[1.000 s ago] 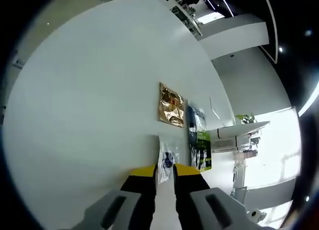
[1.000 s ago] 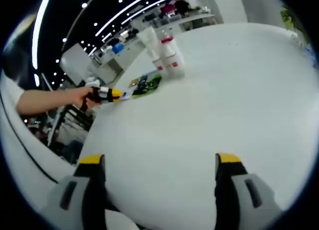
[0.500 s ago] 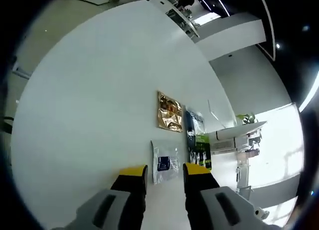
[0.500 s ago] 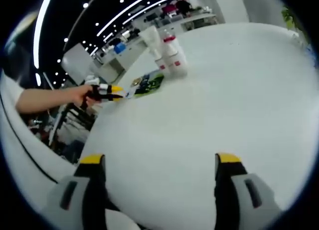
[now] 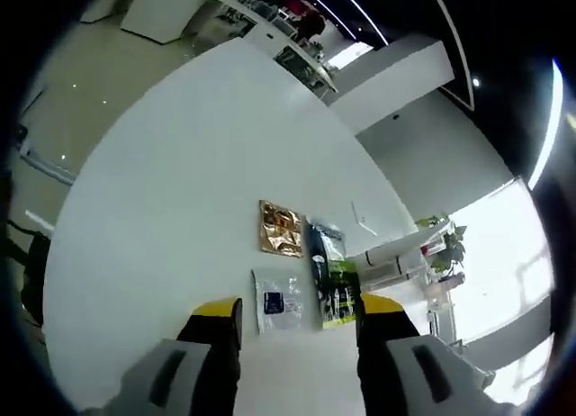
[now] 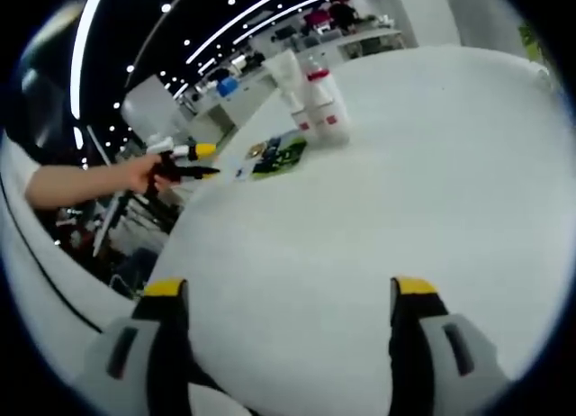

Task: Arrange the skincare products in the storage area until every visible bottle or jar stands upright without overlapping.

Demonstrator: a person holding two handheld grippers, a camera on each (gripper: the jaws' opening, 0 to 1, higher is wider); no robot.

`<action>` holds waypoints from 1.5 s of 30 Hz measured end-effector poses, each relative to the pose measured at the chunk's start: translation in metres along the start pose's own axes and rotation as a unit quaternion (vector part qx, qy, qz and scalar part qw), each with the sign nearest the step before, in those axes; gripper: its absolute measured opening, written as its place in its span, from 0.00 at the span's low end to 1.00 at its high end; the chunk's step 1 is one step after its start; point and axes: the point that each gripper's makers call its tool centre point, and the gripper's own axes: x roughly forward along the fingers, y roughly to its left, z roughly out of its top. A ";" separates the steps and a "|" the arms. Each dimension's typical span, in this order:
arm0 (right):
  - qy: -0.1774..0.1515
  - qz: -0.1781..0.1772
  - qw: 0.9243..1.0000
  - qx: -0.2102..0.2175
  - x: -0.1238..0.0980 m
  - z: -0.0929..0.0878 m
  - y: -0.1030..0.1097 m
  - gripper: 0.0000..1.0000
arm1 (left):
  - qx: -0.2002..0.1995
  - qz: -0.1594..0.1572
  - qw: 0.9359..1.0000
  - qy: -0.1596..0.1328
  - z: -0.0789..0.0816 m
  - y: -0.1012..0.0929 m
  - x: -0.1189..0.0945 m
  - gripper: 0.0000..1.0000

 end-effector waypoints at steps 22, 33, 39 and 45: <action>-0.107 0.054 0.993 -0.013 -0.034 0.086 0.002 0.97 | 0.169 -0.033 0.981 -0.088 -0.077 -0.121 -0.055 0.86; -0.136 0.054 0.987 -0.059 -0.061 0.104 0.003 0.99 | 0.254 -0.016 0.959 -0.124 -0.102 -0.161 -0.086 0.95; -0.140 0.059 0.985 -0.086 -0.076 0.109 0.006 0.99 | 0.277 0.004 0.947 -0.160 -0.107 -0.167 -0.107 0.96; -0.171 0.054 0.978 -0.107 -0.099 0.123 0.005 0.99 | 0.297 0.021 0.936 -0.188 -0.123 -0.171 -0.120 0.98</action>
